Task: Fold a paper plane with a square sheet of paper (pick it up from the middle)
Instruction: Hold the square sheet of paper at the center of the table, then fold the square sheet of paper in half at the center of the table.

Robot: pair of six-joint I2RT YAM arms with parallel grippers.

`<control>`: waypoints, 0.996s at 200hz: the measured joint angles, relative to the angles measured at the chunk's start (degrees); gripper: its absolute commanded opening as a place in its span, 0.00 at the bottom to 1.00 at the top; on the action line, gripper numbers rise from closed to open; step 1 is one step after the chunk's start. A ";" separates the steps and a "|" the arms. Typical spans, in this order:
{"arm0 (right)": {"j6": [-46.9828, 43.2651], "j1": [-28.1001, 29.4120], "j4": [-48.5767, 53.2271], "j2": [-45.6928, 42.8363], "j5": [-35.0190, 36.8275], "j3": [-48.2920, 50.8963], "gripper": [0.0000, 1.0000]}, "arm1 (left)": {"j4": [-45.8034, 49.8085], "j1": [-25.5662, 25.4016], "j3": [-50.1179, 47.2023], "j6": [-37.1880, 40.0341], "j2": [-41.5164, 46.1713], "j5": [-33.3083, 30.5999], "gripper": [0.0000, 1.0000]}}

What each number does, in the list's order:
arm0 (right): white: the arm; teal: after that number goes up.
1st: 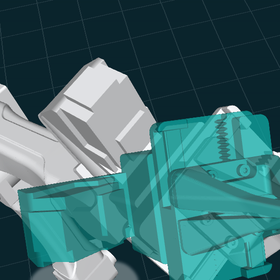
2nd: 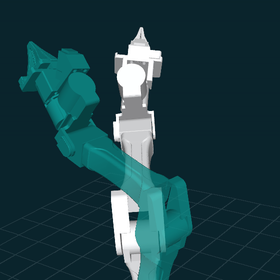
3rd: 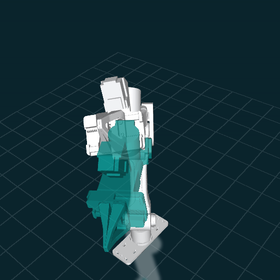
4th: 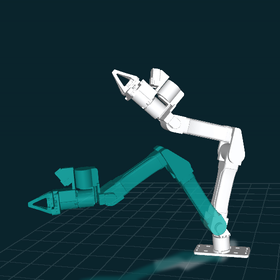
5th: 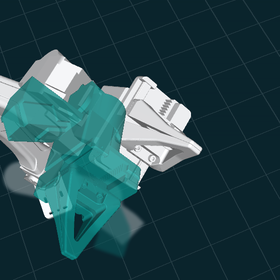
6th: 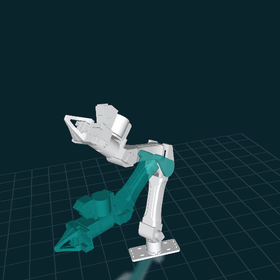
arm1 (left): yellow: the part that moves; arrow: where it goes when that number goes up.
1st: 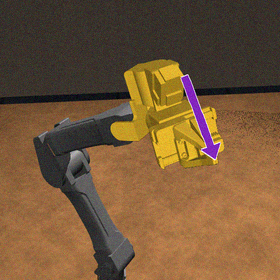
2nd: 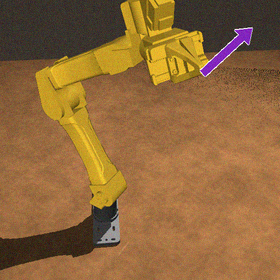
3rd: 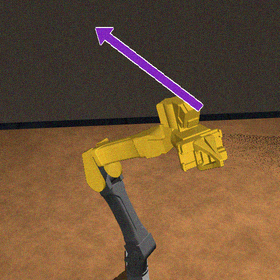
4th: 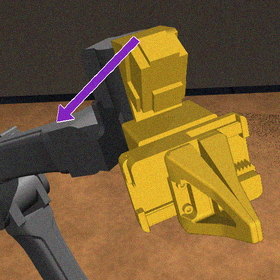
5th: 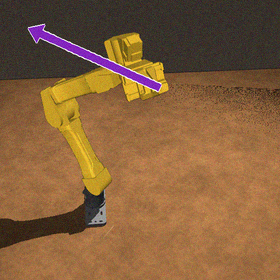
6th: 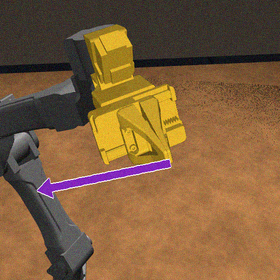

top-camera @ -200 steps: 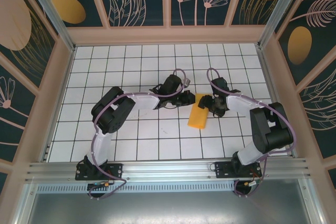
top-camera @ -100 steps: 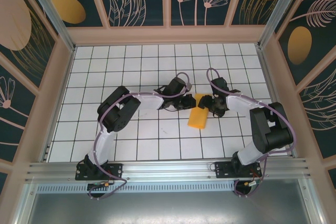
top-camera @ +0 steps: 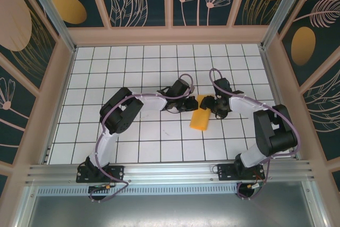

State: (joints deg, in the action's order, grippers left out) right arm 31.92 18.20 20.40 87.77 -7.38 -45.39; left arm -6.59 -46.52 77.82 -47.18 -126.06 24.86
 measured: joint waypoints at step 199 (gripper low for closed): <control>0.11 -9.92 -14.19 -7.41 -24.20 14.29 0.26 | 2.03 -0.33 1.05 1.99 -0.09 -1.14 0.11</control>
State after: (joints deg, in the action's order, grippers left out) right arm 32.03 8.27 6.22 80.36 -31.57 -31.09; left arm -4.56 -46.85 78.87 -45.19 -126.15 23.73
